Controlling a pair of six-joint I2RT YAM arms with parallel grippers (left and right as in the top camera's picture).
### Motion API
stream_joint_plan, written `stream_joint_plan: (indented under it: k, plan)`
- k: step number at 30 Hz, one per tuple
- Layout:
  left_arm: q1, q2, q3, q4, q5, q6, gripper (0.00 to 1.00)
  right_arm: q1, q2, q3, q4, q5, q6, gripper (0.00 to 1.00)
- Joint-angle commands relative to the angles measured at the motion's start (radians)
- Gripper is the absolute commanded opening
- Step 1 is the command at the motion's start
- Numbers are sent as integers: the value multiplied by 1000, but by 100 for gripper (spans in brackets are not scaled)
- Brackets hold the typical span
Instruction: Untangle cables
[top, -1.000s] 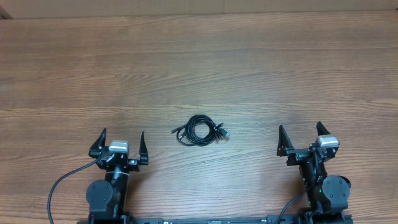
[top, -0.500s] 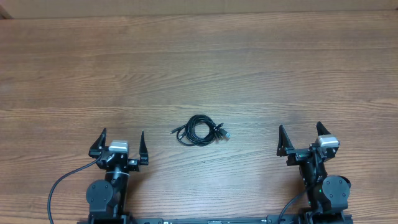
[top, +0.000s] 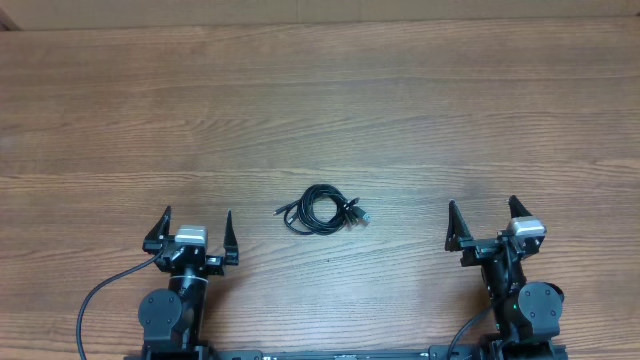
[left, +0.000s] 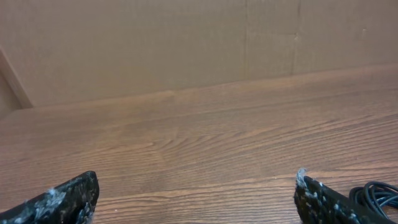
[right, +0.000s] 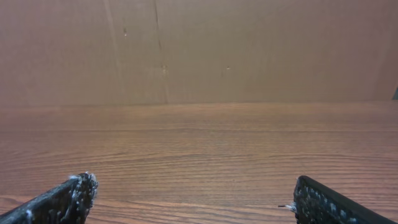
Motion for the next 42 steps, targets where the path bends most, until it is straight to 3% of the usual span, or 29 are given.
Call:
stream_joint_plan:
  k: [1,22,27,42]
  plan:
    - [-5,-10,-3,-2,8,-14,100,5,-8,-10,5,-1,3,100]
    - [-5,-10,-3,-2,7,-14,100,5,-8,-10,10,-40,5,100]
    - [-5,-10,-3,-2,8,-14,100,5,-8,-8,4,-34,64,100]
    - [-5,-10,-3,8,11,-16,100,4,154,211,-261,17,114,100]
